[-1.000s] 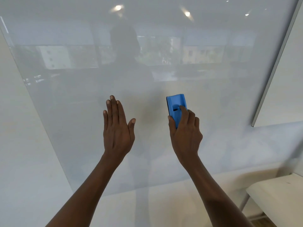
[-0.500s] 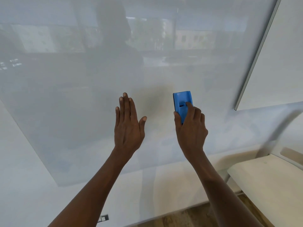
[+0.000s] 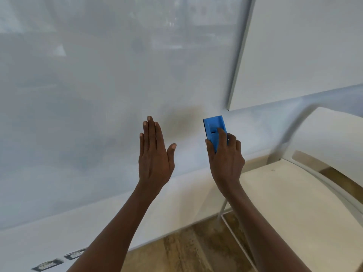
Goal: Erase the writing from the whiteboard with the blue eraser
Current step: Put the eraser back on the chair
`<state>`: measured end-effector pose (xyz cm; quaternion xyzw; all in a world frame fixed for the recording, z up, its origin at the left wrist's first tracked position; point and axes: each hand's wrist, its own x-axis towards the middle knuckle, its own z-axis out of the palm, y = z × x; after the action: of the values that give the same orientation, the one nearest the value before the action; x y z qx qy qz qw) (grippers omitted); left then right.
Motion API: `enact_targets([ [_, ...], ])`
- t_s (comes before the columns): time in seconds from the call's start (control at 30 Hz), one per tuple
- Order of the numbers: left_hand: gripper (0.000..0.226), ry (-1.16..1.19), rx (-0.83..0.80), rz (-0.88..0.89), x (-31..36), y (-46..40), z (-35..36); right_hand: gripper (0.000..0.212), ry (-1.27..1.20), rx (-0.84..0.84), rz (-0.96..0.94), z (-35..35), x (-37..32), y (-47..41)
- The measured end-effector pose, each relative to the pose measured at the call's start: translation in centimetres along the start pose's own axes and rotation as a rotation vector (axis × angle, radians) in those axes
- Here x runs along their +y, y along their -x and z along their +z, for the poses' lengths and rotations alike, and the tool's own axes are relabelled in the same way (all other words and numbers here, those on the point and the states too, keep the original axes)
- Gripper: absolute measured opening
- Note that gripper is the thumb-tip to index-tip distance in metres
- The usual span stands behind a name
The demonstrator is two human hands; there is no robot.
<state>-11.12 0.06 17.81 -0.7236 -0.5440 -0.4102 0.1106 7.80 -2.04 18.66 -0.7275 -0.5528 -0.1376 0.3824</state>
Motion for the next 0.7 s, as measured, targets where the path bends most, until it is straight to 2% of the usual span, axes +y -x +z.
enact_targets([
  [0.3,0.072,-0.006,-0.183,-0.061,8.7,3.5,11.6,0.046,0.107,-0.178,0.098,3.6,15.1,-0.6],
  [0.47,0.073,-0.015,-0.309,-0.045,11.8,5.4,16.7,0.046,0.141,-0.322,0.160,5.5,21.6,0.1],
  [0.7,0.072,0.017,-0.487,-0.015,15.8,6.8,23.7,0.047,0.210,-0.416,0.215,8.0,29.4,0.3],
])
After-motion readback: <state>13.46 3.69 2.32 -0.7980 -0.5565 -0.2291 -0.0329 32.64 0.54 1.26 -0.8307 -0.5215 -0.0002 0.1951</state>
